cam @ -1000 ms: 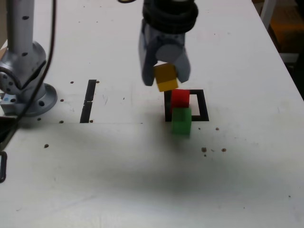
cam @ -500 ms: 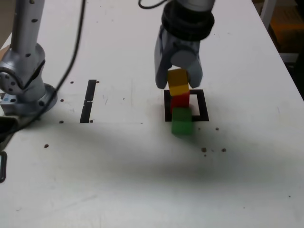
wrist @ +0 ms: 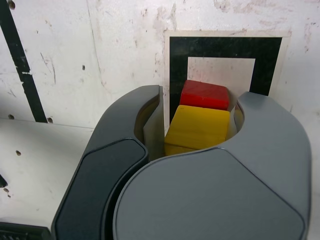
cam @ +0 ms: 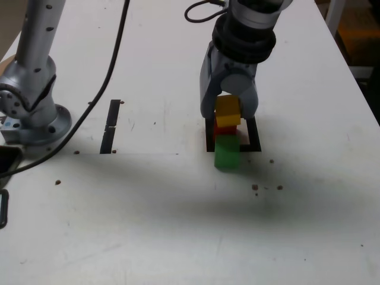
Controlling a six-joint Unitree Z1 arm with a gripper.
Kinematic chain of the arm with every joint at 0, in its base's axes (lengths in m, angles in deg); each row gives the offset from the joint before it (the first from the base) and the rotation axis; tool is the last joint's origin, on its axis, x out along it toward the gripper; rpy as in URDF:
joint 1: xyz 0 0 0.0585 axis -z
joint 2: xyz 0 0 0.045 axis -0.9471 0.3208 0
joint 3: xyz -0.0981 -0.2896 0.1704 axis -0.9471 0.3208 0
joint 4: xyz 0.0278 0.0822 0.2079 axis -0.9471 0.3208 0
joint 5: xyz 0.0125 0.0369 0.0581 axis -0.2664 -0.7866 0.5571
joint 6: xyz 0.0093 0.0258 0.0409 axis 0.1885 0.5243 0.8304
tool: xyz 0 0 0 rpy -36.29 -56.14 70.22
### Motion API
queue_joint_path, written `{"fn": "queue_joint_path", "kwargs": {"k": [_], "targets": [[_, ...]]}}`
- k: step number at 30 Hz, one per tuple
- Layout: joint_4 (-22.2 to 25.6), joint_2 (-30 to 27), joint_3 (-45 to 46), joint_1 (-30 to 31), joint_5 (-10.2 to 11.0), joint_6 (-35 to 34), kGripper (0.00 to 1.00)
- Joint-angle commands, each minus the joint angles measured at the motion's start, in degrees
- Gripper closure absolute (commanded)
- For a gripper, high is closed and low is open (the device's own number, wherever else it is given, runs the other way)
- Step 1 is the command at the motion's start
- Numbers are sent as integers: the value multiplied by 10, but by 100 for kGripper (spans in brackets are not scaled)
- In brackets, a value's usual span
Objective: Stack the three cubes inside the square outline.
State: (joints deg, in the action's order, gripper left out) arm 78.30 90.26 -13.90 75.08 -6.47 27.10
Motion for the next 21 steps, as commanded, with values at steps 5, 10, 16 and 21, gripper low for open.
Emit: {"fn": "queue_joint_path", "kwargs": {"k": [5,10,16,21], "targets": [[1,6,0,-3,4,3,78],[5,8,1,-3,-1,8,60],[6,9,-1,-3,-10,17,33],[5,10,-3,-3,-8,19,28]]}}
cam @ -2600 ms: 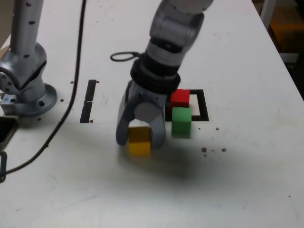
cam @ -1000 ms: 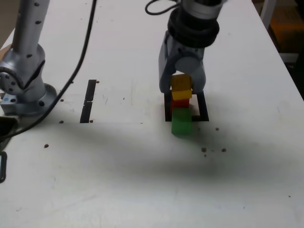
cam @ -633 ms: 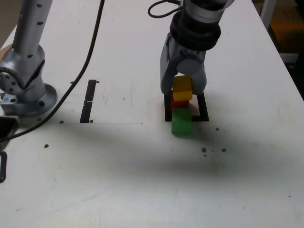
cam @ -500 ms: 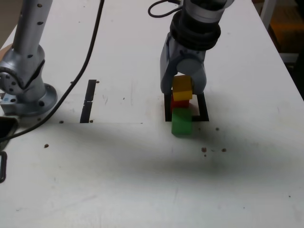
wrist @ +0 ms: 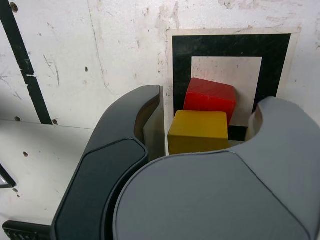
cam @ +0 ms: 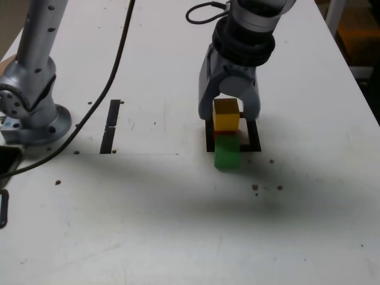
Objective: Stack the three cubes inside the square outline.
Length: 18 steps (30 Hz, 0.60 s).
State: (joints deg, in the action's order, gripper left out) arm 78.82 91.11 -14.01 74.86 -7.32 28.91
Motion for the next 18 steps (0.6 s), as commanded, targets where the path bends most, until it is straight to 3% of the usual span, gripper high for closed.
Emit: {"fn": "queue_joint_path", "kwargs": {"k": [1,10,18], "targets": [[0,2,-3,-1,2,1,27],[28,-11,-13,-1,39,-10,26],[72,-68,-16,15,64,-33,25]]}}
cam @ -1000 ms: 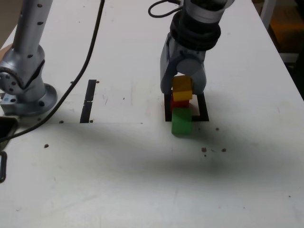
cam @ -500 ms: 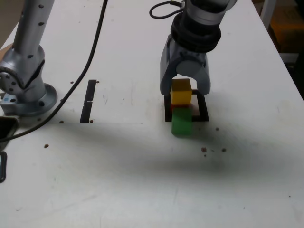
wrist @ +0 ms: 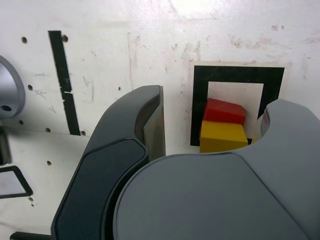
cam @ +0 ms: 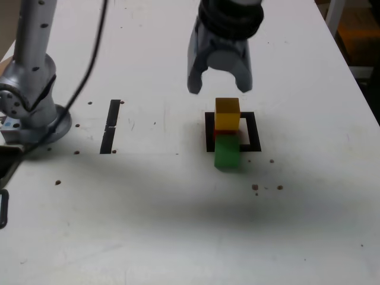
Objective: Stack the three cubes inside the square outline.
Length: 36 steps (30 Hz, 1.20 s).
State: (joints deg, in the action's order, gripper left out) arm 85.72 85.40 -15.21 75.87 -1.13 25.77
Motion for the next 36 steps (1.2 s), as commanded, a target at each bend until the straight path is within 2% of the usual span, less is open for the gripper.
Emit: {"fn": "queue_joint_path", "kwargs": {"k": [1,9,22,30,36], "targets": [[6,-21,-5,12,4,-6,25],[7,-44,-15,58,-3,-19,24],[3,-37,-35,138,-69,-56,24],[-6,-23,-31,149,-102,-61,24],[-30,9,-30,143,-117,-49,24]]}}
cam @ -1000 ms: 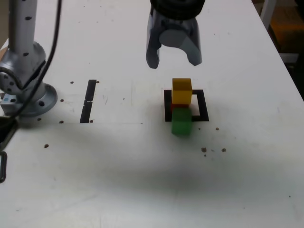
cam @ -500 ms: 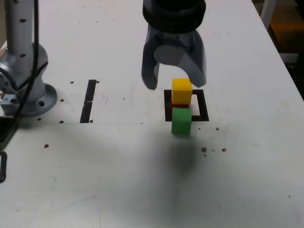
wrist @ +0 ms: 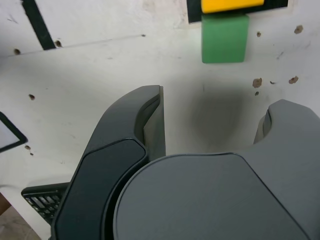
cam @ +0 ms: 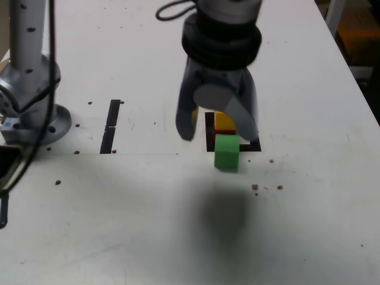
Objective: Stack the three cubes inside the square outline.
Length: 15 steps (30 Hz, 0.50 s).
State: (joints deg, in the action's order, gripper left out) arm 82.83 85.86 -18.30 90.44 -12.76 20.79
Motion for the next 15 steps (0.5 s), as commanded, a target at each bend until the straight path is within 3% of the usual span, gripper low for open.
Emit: {"fn": "queue_joint_path", "kwargs": {"k": [1,15], "targets": [[-4,10,1,-5,-2,4,24],[-36,42,31,-42,-18,40,24]]}}
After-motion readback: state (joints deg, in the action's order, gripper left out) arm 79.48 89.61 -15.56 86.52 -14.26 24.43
